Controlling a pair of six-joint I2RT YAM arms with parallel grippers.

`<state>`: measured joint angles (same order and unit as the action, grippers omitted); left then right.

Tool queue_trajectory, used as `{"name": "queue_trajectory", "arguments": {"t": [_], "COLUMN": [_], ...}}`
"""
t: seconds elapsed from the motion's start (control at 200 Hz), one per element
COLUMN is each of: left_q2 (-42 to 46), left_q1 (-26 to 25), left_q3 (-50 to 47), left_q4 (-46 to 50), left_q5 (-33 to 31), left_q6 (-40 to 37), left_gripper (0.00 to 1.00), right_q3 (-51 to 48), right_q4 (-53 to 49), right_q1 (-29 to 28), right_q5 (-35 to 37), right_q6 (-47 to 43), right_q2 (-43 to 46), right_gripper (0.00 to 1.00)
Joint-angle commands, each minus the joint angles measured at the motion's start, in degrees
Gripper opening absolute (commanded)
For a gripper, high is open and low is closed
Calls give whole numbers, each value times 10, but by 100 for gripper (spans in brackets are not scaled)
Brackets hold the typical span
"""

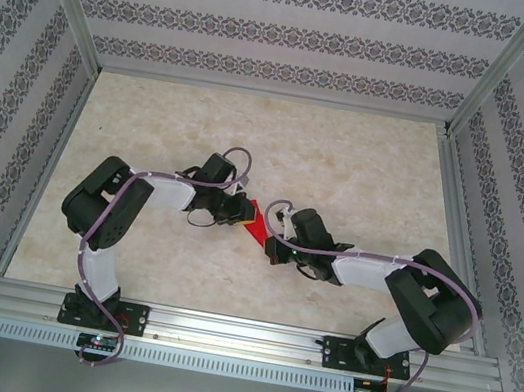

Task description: Fold a paper plane with a square sheet of paper (pick it up from the middle)

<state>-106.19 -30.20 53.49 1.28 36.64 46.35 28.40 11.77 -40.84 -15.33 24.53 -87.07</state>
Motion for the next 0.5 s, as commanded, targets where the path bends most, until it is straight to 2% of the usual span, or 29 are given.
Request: {"name": "queue_trajectory", "arguments": {"t": [0.0, 0.255, 0.495], "left_q2": [26, 84, 79], "left_q1": [-7, -17, -44], "left_q3": [22, -23, -57], "left_q4": [18, -55, -89], "left_q5": [10, 35, 26], "left_q6": [-35, -10, 0], "left_gripper": [19, 22, 21], "right_q3": [-18, -33, -31], "right_q4": [47, 107, 137], "right_q1": [9, 20, 28], "right_q5": [-34, -57, -72], "right_q6": [27, 109, 160], "right_q2": [12, 3, -35], "right_gripper": [1, 0, 0]}}
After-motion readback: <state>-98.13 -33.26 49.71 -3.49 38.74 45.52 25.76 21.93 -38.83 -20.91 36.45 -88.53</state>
